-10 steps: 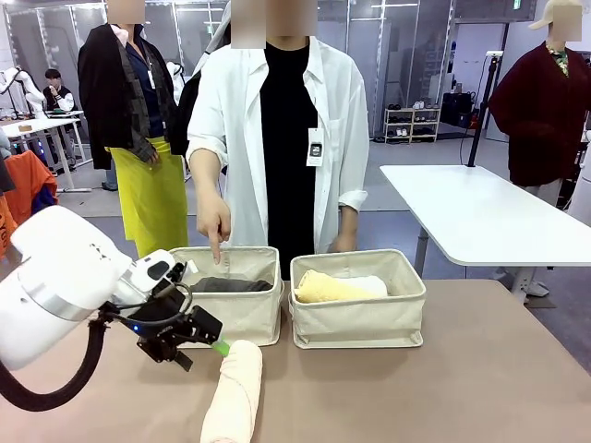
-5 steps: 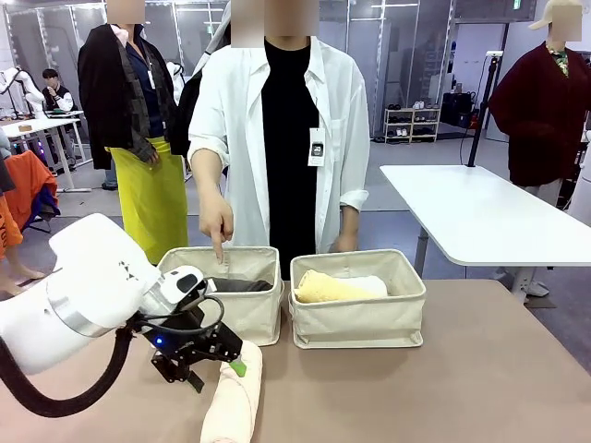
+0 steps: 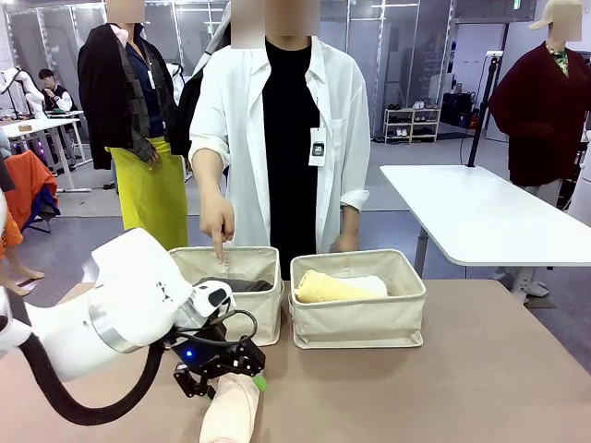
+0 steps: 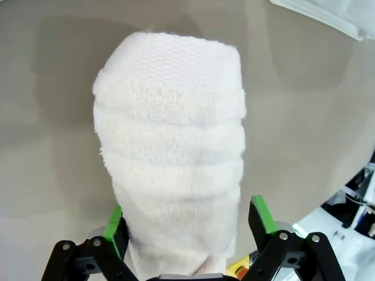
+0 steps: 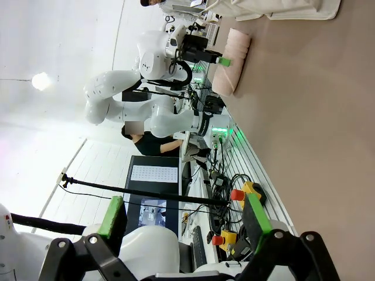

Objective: Divide the towels into two baskets.
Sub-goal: Pick up one hotel-folded towel from the bottom of the table and place it in the Fabric basket indicated by the person.

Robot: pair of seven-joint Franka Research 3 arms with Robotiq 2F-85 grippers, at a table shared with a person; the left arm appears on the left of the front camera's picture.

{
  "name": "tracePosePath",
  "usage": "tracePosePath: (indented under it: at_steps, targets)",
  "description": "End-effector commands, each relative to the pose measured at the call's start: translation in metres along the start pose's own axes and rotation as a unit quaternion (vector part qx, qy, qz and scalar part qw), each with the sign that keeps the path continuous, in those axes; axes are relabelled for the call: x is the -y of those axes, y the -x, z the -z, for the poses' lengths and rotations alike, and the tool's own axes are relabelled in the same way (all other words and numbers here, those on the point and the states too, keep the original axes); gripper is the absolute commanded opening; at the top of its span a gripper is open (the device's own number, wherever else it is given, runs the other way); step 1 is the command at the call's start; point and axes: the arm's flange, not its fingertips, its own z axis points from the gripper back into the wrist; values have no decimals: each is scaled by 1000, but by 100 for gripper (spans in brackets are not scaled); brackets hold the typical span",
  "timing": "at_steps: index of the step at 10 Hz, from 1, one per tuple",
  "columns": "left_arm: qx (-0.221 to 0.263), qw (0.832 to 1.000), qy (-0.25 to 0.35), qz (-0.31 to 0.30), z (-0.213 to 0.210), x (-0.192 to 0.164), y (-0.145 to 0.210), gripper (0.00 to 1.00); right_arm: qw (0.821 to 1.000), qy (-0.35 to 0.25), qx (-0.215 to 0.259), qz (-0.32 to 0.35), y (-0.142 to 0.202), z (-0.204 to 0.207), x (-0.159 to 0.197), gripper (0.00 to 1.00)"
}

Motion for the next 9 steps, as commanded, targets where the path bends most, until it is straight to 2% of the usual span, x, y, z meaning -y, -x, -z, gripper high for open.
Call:
tracePosePath:
  at_steps: [1,2,3,4,5,6,7,8,9]
  targets:
    - [19,999,-35,-2,9,17,-3,100,1000,3,5,-2,3,4,-2,100]
    - [27,998,-50,-6,11,17,-4,100,1000,3,5,-2,3,4,-2,100]
    - [24,998,-62,-7,14,17,-3,81,1000,3,5,-2,3,4,-2,100]
    - [25,998,-63,-9,14,17,-2,81,1000,3,5,-2,3,4,-2,100]
    - [26,997,-65,-11,12,17,-1,61,1000,3,5,-2,3,4,-2,100]
    - [26,997,-67,-15,9,16,0,75,1000,3,5,-2,3,4,-2,100]
    - [29,997,-69,-15,4,16,2,42,1000,3,5,-2,3,4,-2,100]
    - [34,997,-75,-12,-8,17,4,56,1000,3,5,-2,3,4,-2,100]
    - [53,996,-72,-7,-25,18,4,26,1000,3,5,-2,3,4,-2,100]
